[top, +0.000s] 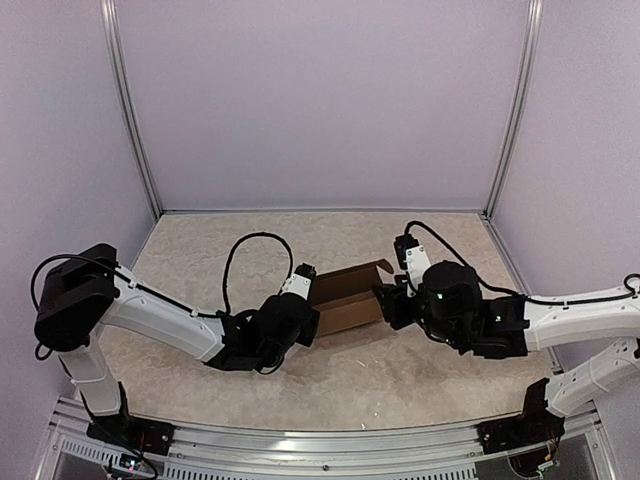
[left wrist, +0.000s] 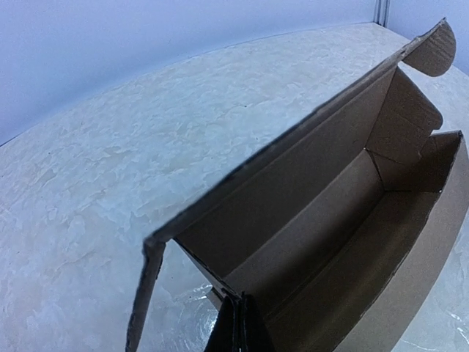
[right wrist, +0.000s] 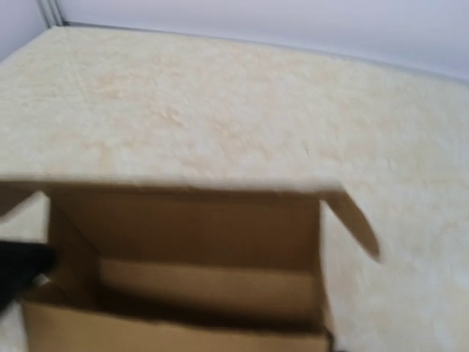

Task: Fold the paper box

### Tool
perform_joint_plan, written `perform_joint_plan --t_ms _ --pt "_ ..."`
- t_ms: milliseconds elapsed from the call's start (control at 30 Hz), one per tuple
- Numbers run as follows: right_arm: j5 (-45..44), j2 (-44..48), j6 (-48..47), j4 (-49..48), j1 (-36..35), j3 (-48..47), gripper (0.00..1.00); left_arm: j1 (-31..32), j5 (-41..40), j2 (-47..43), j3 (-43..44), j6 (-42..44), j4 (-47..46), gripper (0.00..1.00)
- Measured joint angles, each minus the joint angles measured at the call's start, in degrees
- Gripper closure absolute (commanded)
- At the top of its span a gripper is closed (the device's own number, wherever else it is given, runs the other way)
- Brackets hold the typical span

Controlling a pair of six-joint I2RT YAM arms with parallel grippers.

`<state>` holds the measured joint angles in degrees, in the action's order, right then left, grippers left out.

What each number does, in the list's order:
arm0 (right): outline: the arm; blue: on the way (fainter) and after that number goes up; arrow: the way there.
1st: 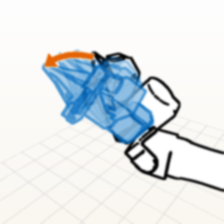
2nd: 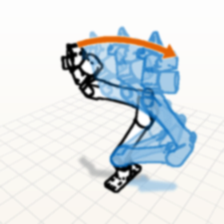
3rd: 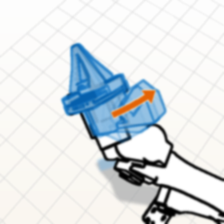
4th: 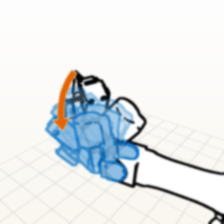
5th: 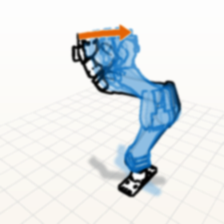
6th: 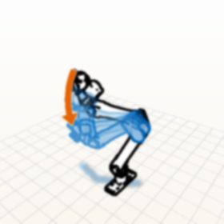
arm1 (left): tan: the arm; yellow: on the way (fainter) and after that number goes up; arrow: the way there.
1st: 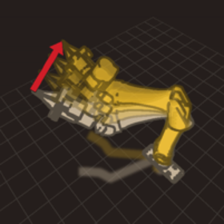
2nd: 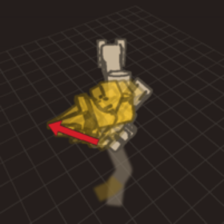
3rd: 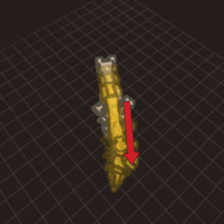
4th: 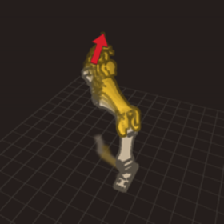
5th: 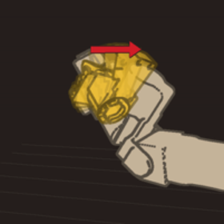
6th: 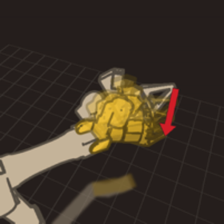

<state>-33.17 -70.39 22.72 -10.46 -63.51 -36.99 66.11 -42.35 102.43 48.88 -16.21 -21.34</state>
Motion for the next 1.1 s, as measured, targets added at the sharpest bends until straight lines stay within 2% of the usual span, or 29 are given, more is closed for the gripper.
perform_joint_plan --t_ms 200,500,800,1100 --pt "4.2 -2.1 -4.7 1.8 2.9 -7.5 0.64 1.5 -2.1 3.3 2.9 2.4 -1.0 1.00" --pt "9.8 -10.8 -7.9 1.9 8.0 -14.7 0.77 3.4 -5.6 10.3 9.0 8.9 -4.7 1.00" --pt "12.0 -15.8 -8.2 0.1 11.9 -14.9 0.89 3.5 -4.6 16.0 13.0 17.9 -10.1 1.00" --pt "12.8 -17.9 -6.7 -4.2 13.6 -10.7 0.93 4.0 -4.8 19.1 15.4 21.3 -10.7 1.00"
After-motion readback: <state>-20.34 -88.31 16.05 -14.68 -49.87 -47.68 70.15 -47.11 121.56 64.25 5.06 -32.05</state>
